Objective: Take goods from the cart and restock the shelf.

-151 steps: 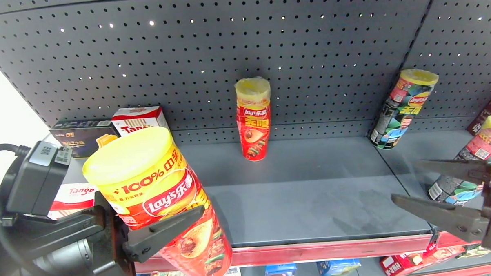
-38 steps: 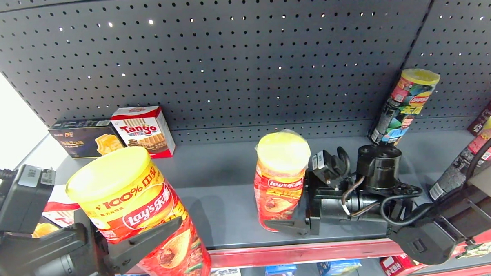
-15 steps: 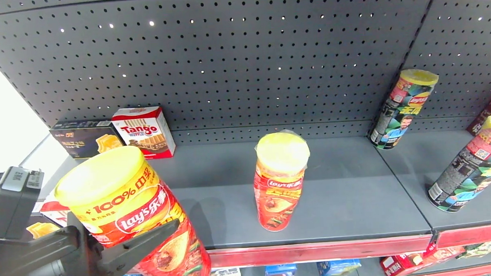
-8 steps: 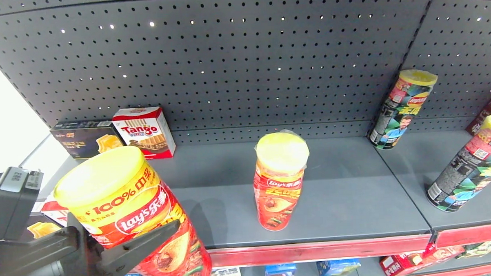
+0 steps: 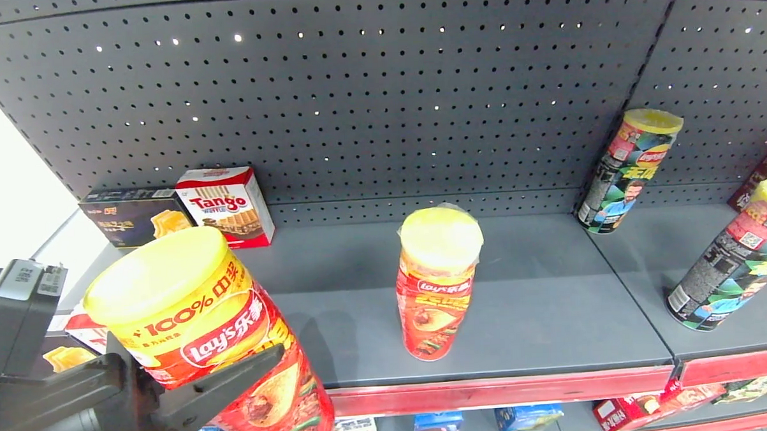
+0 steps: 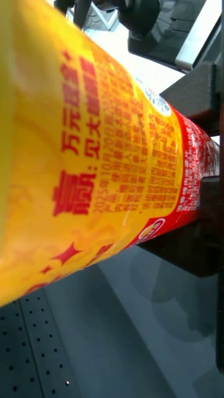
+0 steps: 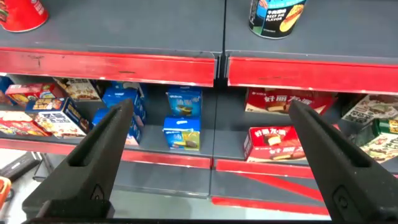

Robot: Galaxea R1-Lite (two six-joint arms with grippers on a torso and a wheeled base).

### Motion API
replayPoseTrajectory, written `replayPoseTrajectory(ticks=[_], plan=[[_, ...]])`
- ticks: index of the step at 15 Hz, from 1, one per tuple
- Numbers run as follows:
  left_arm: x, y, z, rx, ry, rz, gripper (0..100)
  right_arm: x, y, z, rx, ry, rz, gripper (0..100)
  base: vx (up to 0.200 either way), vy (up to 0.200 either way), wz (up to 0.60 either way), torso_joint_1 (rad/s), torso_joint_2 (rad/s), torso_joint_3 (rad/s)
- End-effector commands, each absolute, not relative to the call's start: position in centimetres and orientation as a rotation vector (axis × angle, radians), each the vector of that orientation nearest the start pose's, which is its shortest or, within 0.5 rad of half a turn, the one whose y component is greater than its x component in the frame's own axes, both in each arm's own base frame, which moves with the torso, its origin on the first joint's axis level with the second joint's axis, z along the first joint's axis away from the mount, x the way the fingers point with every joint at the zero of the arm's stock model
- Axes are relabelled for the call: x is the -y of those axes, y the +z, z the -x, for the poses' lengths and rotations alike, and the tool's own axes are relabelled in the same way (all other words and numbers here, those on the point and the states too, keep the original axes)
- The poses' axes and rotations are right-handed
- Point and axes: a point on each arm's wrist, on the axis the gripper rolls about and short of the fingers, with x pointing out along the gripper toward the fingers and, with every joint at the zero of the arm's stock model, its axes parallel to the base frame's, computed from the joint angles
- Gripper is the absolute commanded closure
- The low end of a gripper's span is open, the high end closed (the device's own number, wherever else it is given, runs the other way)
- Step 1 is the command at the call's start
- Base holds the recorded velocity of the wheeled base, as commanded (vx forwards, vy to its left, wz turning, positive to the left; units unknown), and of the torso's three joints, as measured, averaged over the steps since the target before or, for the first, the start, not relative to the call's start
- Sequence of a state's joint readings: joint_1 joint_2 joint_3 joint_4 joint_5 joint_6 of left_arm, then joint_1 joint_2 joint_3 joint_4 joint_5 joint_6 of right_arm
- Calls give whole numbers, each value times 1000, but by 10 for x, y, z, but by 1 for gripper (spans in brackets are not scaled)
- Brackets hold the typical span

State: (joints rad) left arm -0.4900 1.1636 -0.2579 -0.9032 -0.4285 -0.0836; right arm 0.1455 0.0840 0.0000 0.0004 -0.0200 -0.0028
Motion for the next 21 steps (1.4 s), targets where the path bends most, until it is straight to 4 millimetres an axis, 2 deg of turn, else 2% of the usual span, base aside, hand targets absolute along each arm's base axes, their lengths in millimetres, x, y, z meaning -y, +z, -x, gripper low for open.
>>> replayPoseTrajectory(ticks=[1,3,4,5,7,9,11,14,17,19,21], plan=[[80,190,-128,-23,-922,79,100,3,77,16,-92,126,11,0,0,0,0,0,0,0],[80,196,-132,-3,-900,80,100,3,77,16,-90,126,11,0,0,0,0,0,0,0],[84,213,-139,47,-906,83,100,3,77,16,-90,126,11,0,0,0,0,0,0,0],[84,213,-140,46,-906,84,100,3,77,16,-92,126,11,0,0,0,0,0,0,0],[89,234,-149,-27,-900,79,100,3,77,16,-90,126,11,0,0,0,0,0,0,0],[92,246,-152,-74,-908,68,100,3,77,16,-90,126,11,0,0,0,0,0,0,0],[101,257,-169,-100,-910,-20,100,3,77,16,-92,126,11,0,0,0,0,0,0,0],[112,252,-185,-106,-921,-101,100,3,77,16,-92,126,11,0,0,0,0,0,0,0],[122,235,-207,-142,-916,-137,100,3,77,16,-90,126,11,0,0,0,0,0,0,0],[124,230,-230,-118,-890,-145,100,3,77,16,-92,126,11,0,0,0,0,0,0,0],[138,223,-263,-66,-883,-138,100,3,77,16,-90,126,11,0,0,0,0,0,0,0]])
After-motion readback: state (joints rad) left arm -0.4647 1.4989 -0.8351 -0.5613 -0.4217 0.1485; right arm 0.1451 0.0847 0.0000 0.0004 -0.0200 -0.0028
